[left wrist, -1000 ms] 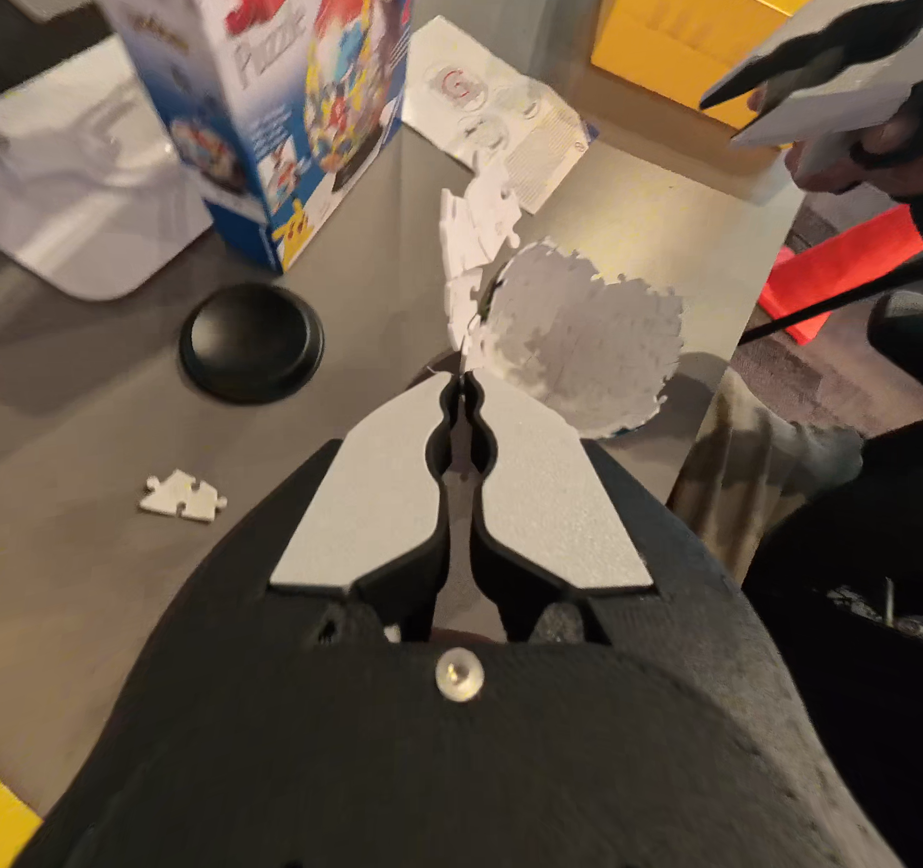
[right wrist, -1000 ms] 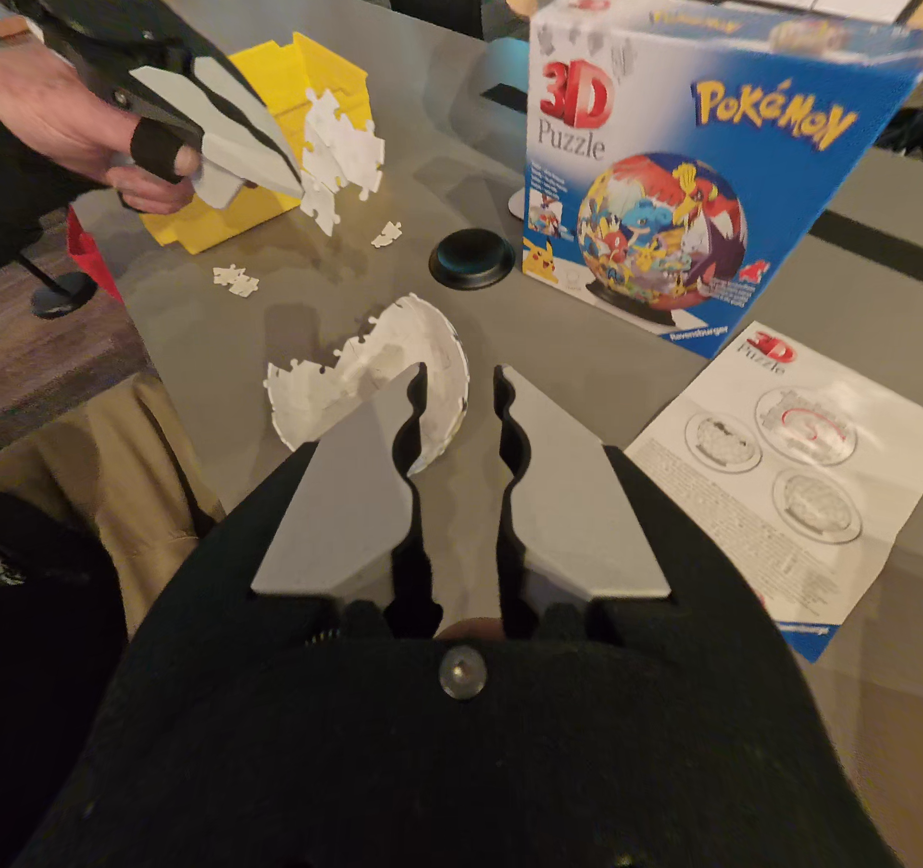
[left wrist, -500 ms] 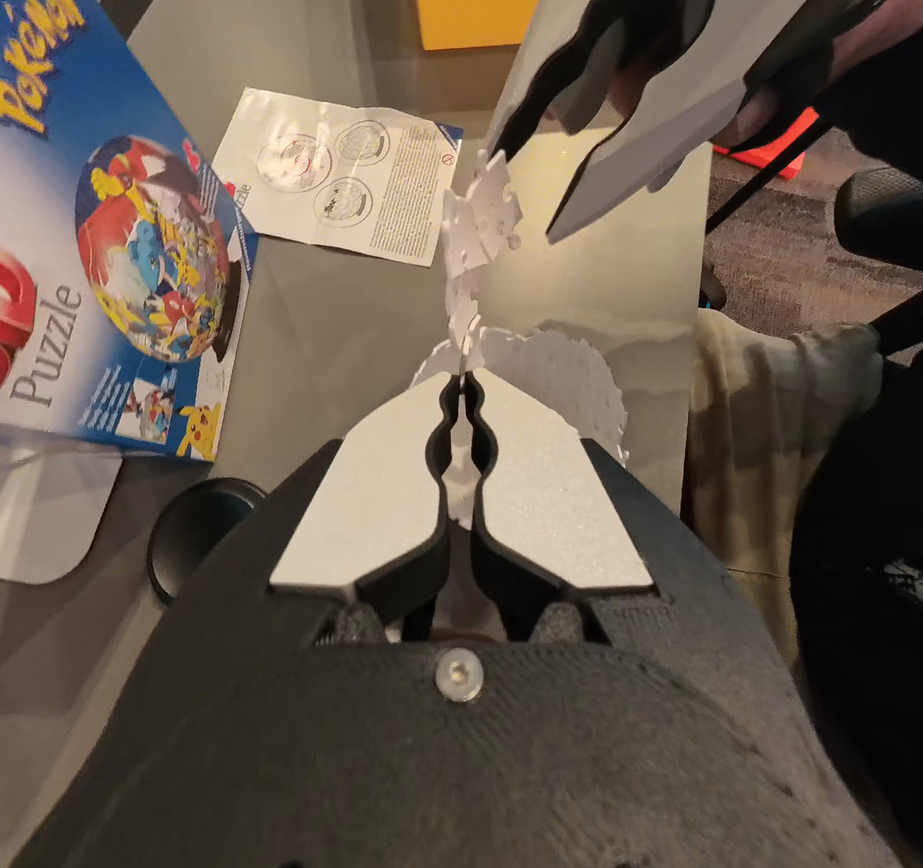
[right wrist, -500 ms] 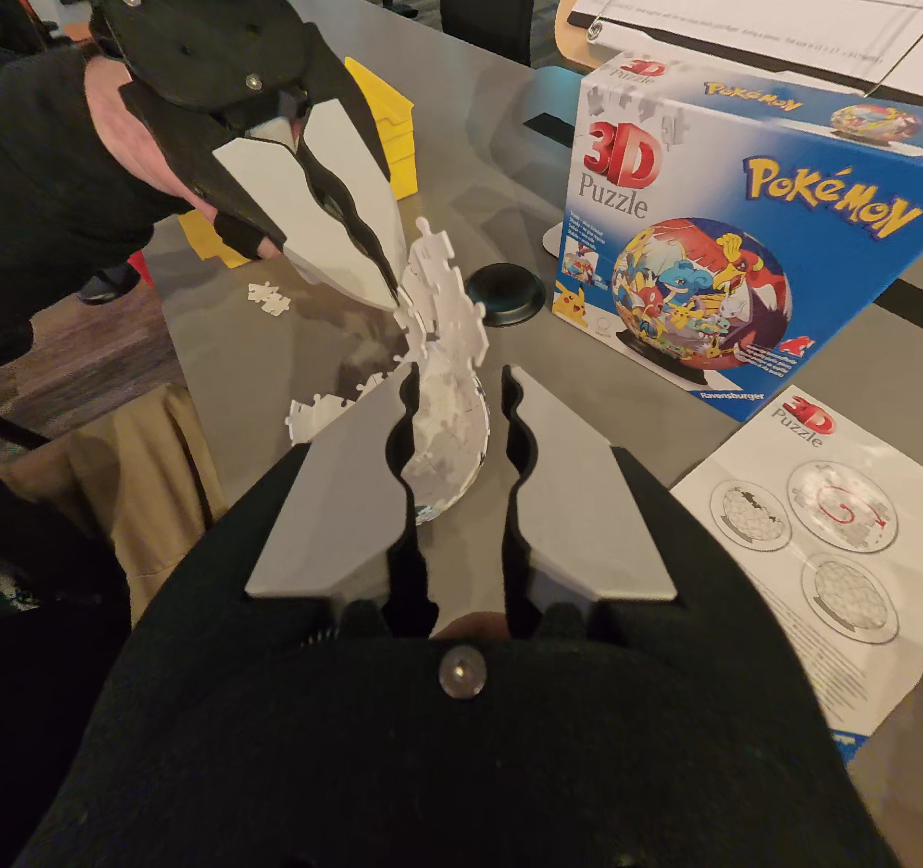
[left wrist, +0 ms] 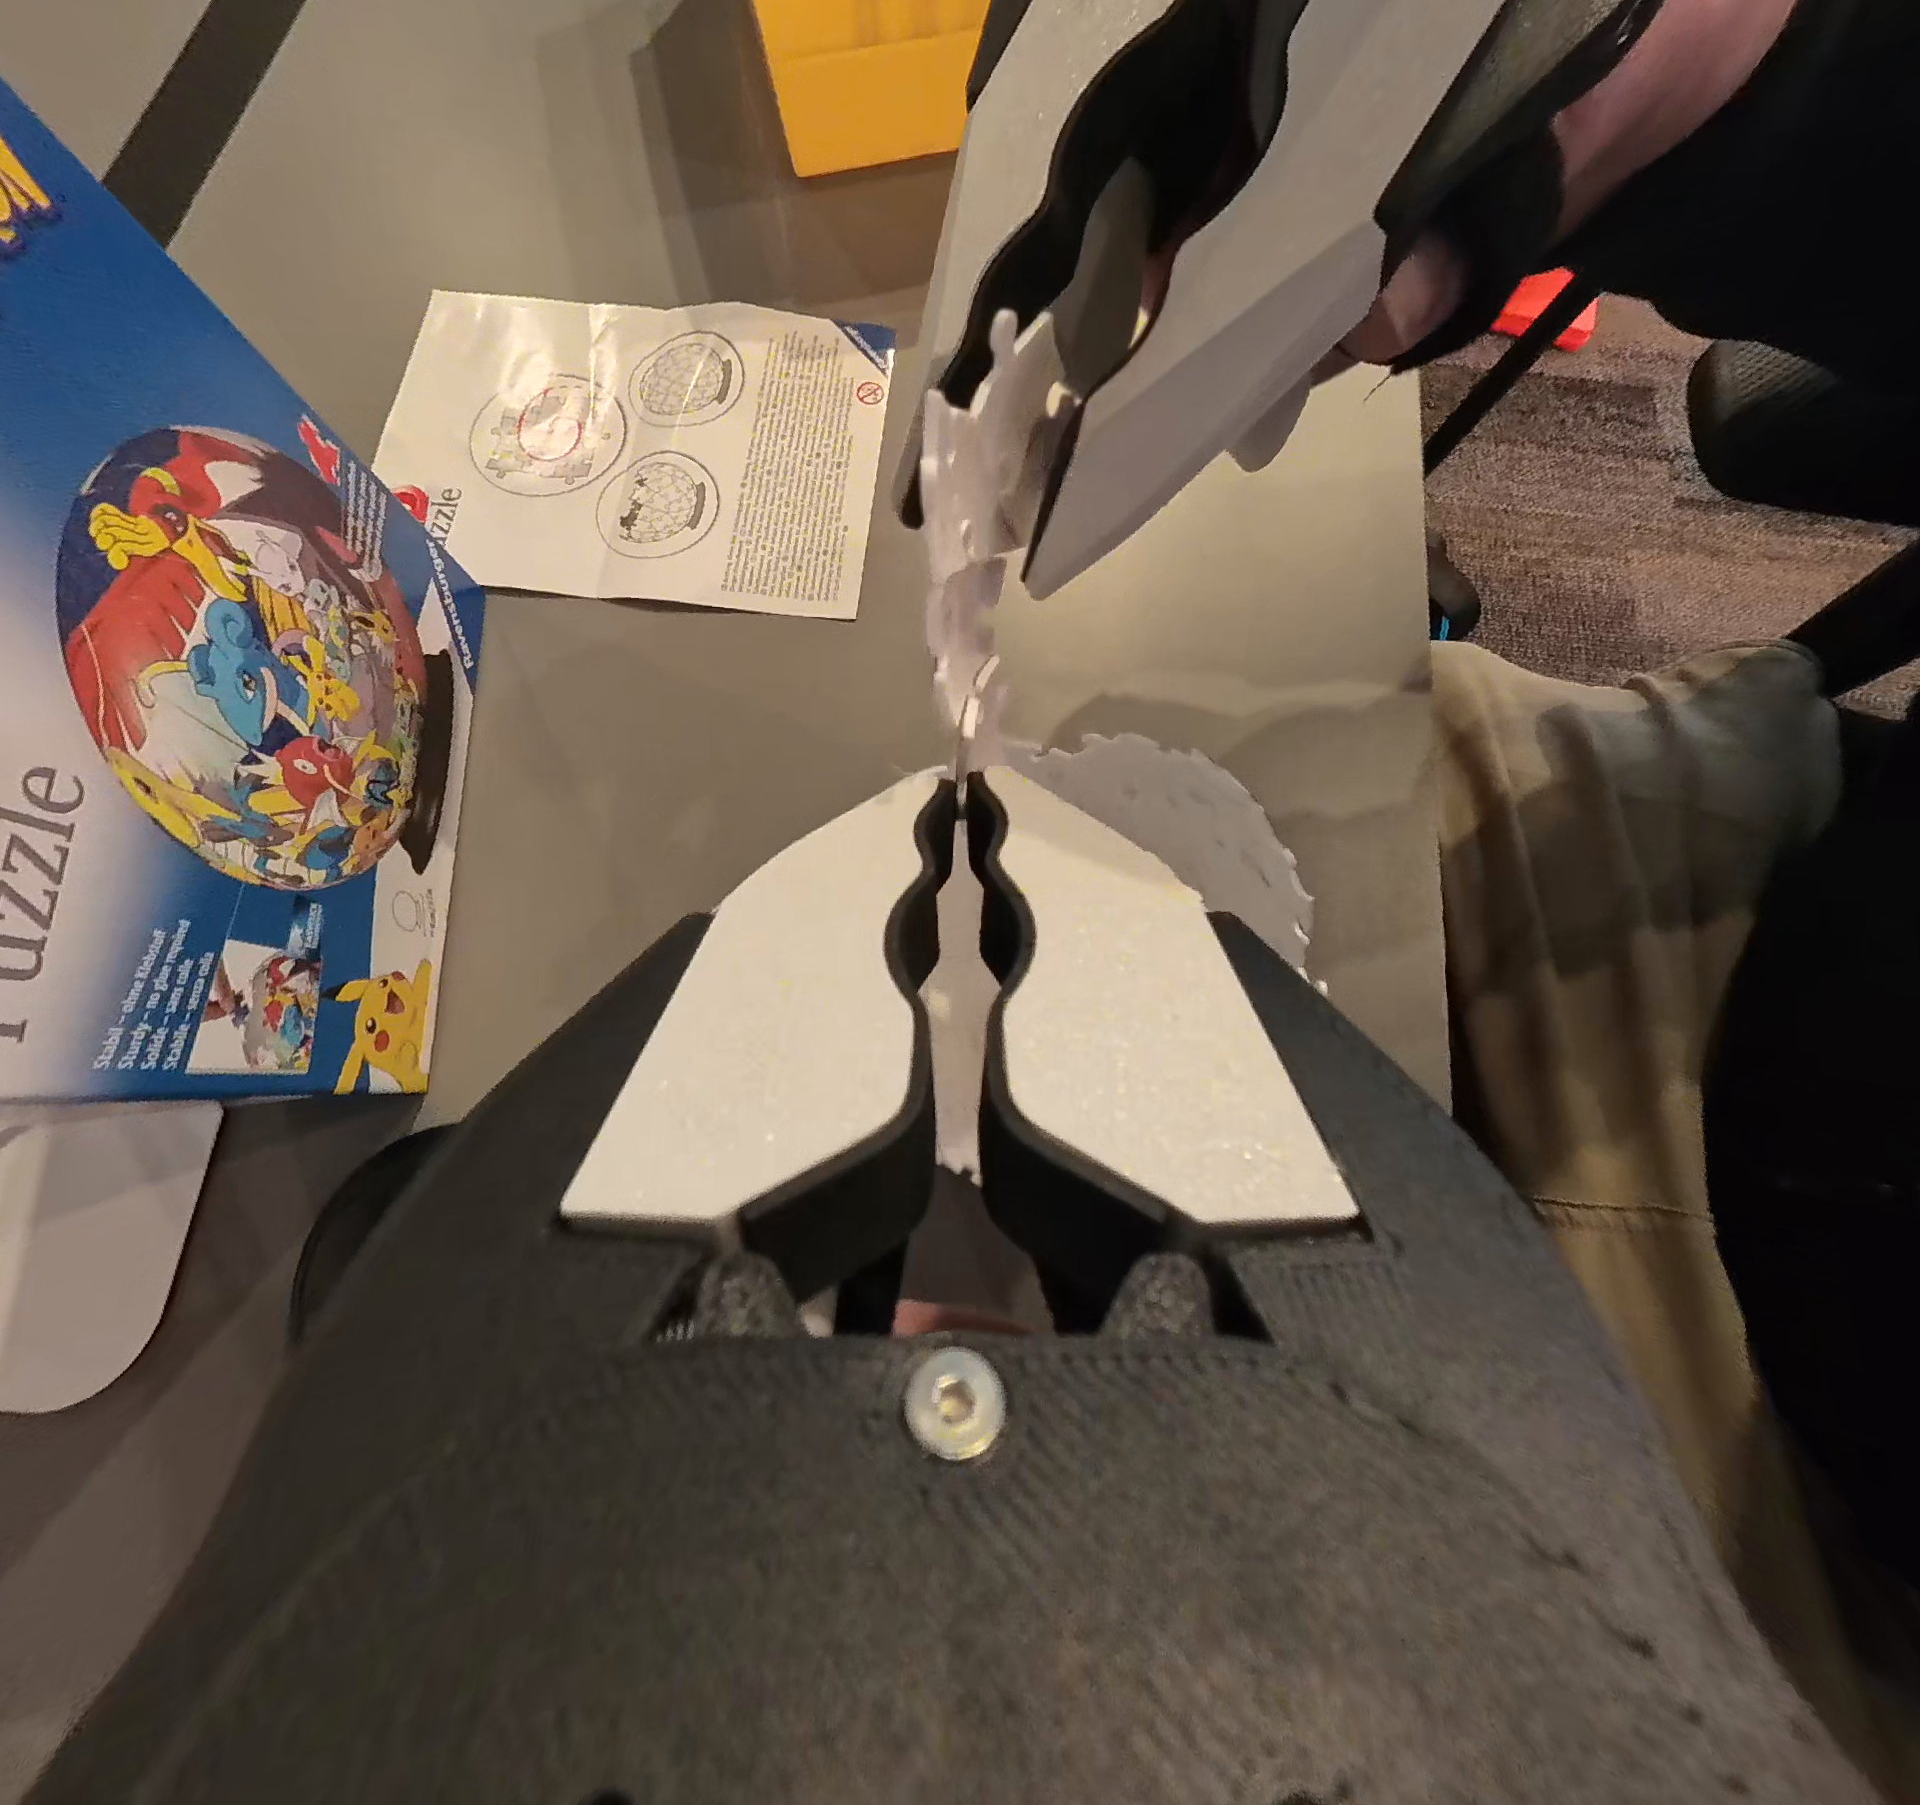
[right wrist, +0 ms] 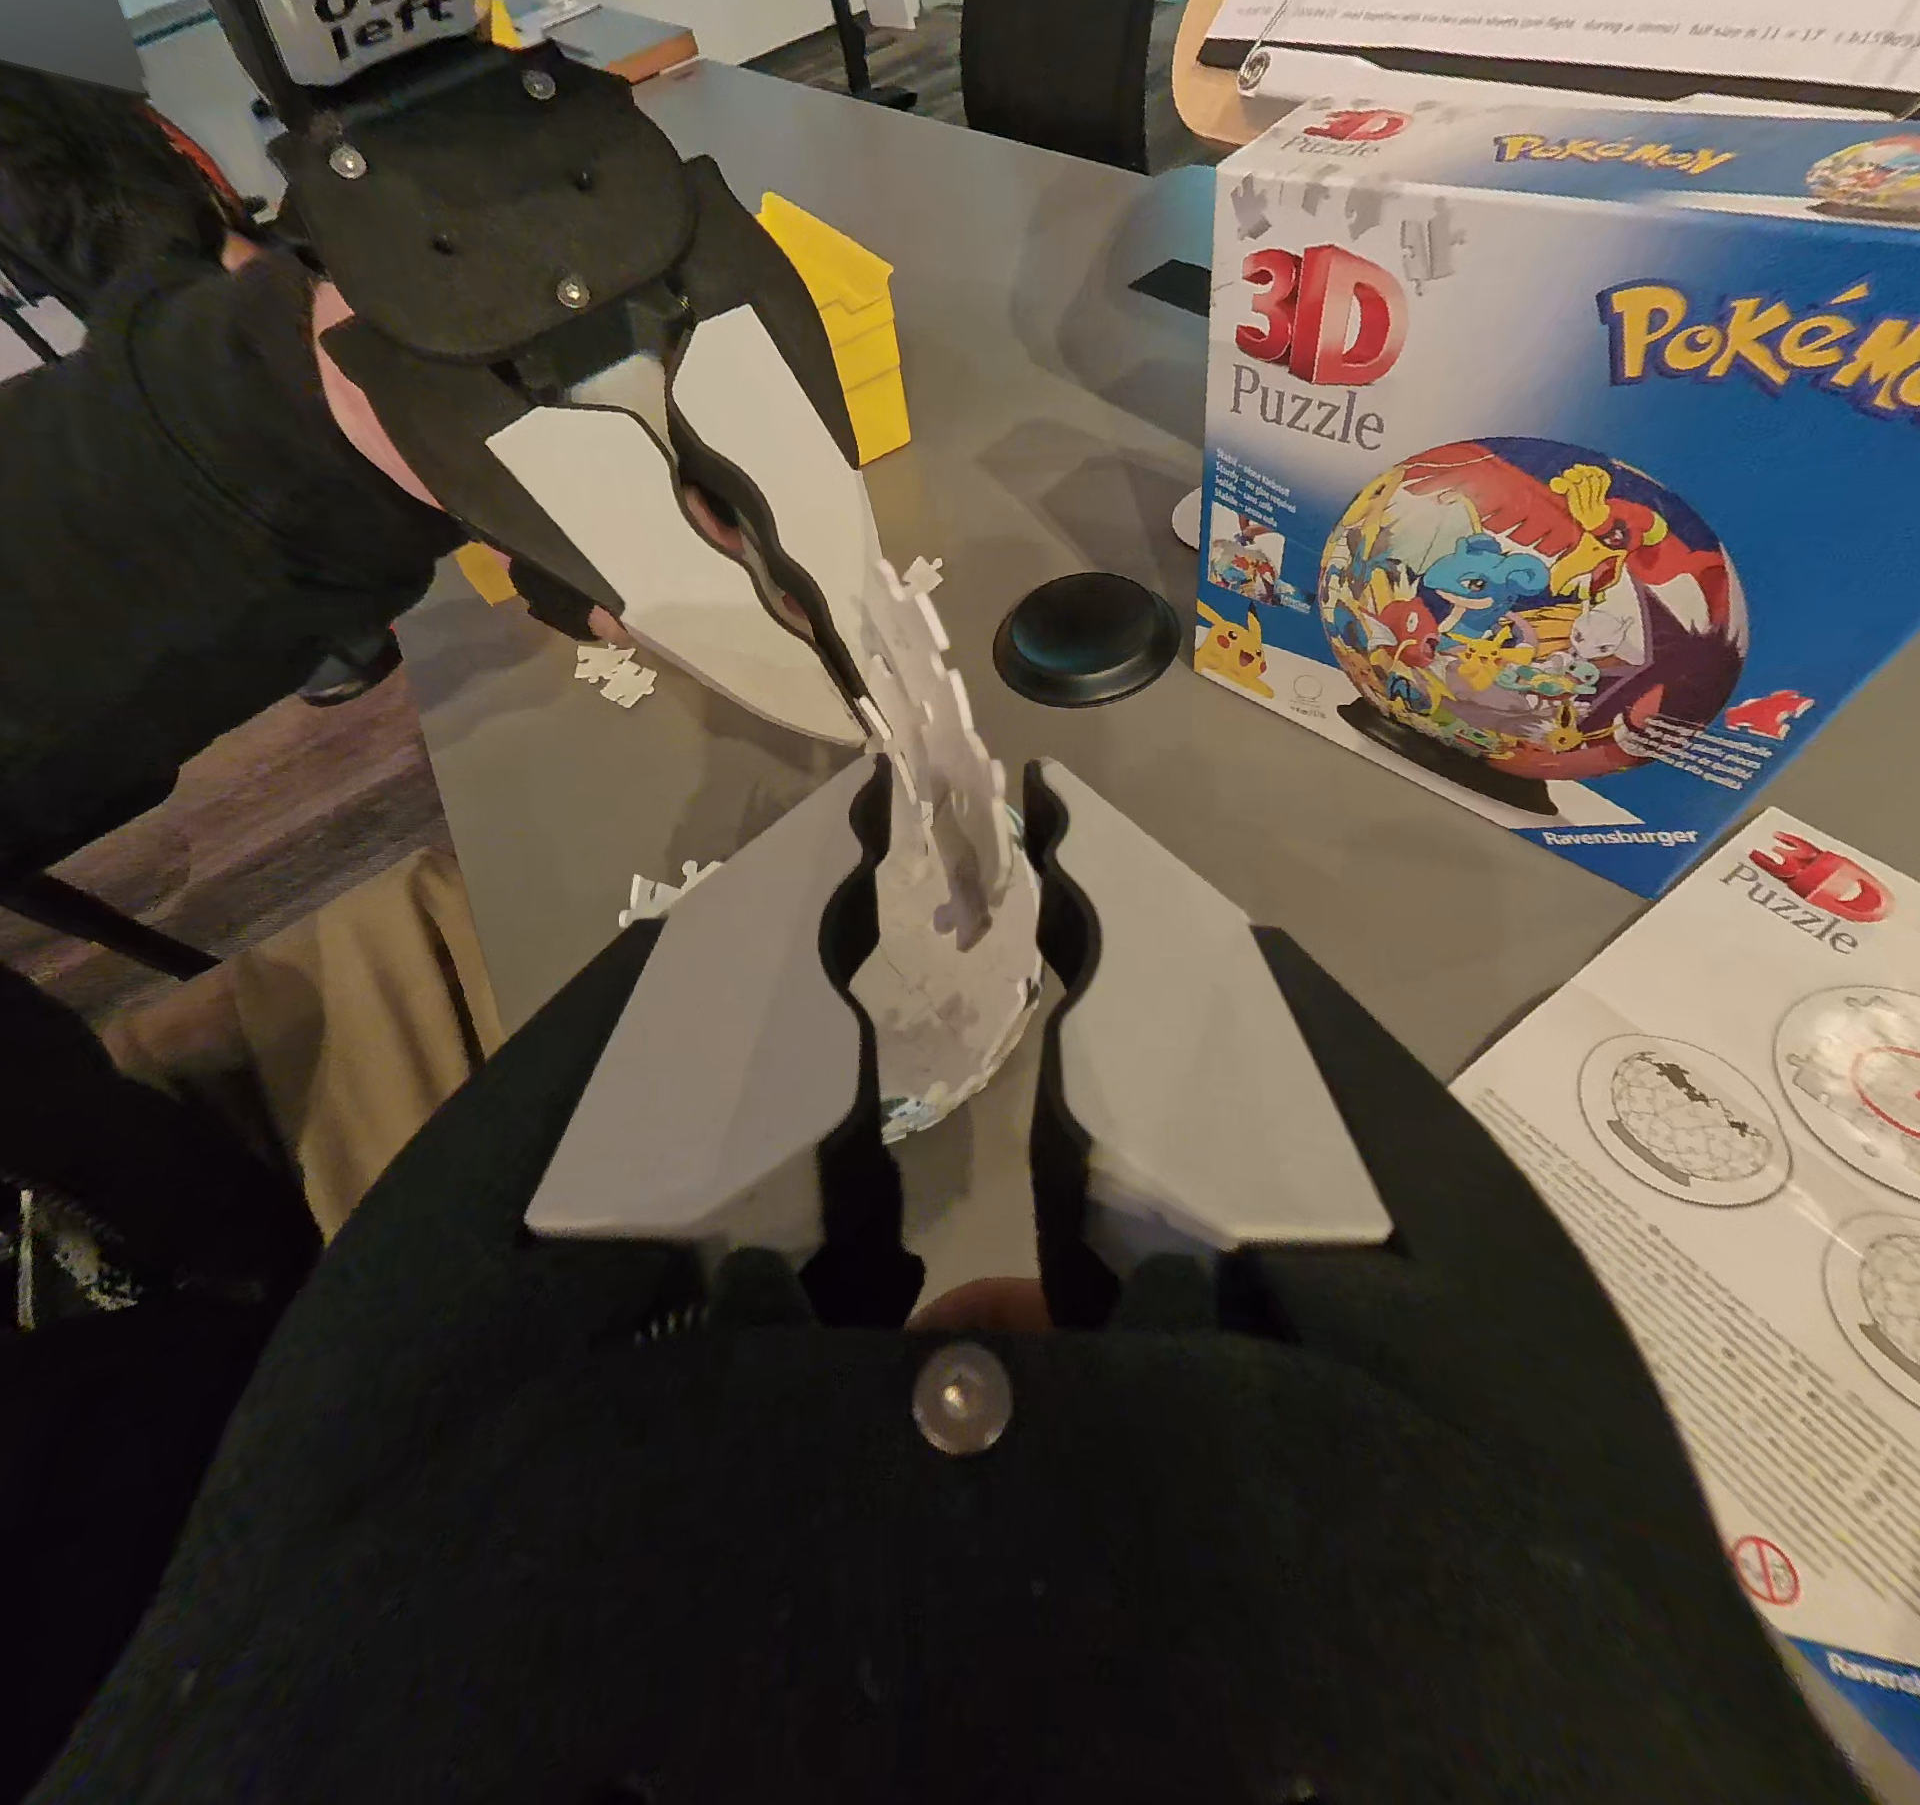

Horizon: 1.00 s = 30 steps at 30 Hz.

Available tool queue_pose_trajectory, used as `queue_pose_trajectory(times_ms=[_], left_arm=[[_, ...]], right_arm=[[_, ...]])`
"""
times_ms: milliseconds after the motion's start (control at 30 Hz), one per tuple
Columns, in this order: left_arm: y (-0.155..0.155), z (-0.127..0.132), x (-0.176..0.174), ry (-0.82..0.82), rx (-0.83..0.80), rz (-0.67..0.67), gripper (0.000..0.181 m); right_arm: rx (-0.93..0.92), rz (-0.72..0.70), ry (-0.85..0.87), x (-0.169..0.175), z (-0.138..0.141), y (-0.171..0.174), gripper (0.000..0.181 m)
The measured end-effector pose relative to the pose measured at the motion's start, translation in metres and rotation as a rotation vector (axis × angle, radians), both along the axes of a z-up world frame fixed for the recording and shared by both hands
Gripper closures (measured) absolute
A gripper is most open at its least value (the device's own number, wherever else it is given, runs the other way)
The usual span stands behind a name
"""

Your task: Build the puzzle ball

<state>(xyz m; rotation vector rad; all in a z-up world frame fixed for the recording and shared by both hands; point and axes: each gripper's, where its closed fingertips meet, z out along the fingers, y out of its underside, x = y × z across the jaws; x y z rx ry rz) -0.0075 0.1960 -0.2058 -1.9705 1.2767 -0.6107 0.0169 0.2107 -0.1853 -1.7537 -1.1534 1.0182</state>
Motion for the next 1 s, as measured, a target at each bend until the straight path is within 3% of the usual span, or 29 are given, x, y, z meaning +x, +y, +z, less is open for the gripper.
queue_pose_trajectory(times_ms=[133,500,1000], left_arm=[[0.005,-0.004,-0.001,-0.007,0.013,0.004,0.179],[0.017,-0.016,-0.002,-0.037,0.084,-0.027,0.179],[0.021,-0.032,0.002,-0.031,0.140,-0.060,0.179]], right_arm=[[-0.001,0.006,0.009,-0.002,-0.001,0.002,0.162],[-0.007,0.022,-0.040,-0.003,-0.027,0.009,0.151],[0.080,0.056,-0.102,-0.018,-0.054,0.007,0.165]])
